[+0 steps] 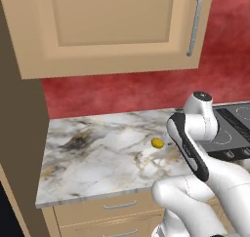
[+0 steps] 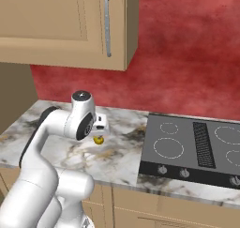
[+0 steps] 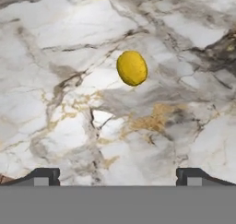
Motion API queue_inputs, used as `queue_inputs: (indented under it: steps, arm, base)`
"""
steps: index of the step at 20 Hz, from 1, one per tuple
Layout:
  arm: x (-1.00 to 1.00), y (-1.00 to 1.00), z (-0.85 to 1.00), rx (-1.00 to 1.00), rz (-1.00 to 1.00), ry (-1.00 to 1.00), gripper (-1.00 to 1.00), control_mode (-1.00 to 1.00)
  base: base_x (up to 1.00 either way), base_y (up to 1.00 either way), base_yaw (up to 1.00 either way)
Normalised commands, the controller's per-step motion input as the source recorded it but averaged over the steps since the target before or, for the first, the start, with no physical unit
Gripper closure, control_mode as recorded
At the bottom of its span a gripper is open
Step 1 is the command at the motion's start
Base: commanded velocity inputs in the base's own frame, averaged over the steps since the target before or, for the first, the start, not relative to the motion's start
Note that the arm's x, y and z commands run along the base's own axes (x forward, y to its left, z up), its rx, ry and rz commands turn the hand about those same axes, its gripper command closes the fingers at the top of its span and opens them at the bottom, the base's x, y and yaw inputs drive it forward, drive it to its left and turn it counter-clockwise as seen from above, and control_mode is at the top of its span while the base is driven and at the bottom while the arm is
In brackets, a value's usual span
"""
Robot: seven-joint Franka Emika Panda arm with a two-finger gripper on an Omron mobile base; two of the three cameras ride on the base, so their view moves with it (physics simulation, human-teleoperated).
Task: Place the beer on the top shelf of the fridge to keep it out of children's reach, and place the lemon and squash on lower shelves for easy access.
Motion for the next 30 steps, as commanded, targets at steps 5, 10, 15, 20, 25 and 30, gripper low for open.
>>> queue_inputs:
  steps: [5, 10, 15, 20, 25, 30]
  arm:
    - [0.44, 0.0, -0.3, 0.0, 0.08, 0.0, -1.0, -1.0]
    - [0.41, 0.01, -0.31, 0.0, 0.06, 0.0, -1.0, -1.0]
    - [0.36, 0.03, -0.28, 0.0, 0.05, 0.0, -1.0, -1.0]
    - [0.34, 0.04, -0.26, 0.0, 0.04, 0.0, -1.0, -1.0]
    - [0.3, 0.01, -0.22, 0.0, 0.04, 0.0, -1.0, -1.0]
    - [0.28, 0.03, -0.21, 0.0, 0.03, 0.0, -1.0, -1.0]
  base:
    - [0.0, 0.0, 0.0]
    - [0.0, 0.0, 0.0]
    - [0.0, 0.0, 0.0]
    - [0.0, 0.0, 0.0]
    - [0.0, 0.0, 0.0]
    - [0.0, 0.0, 0.0]
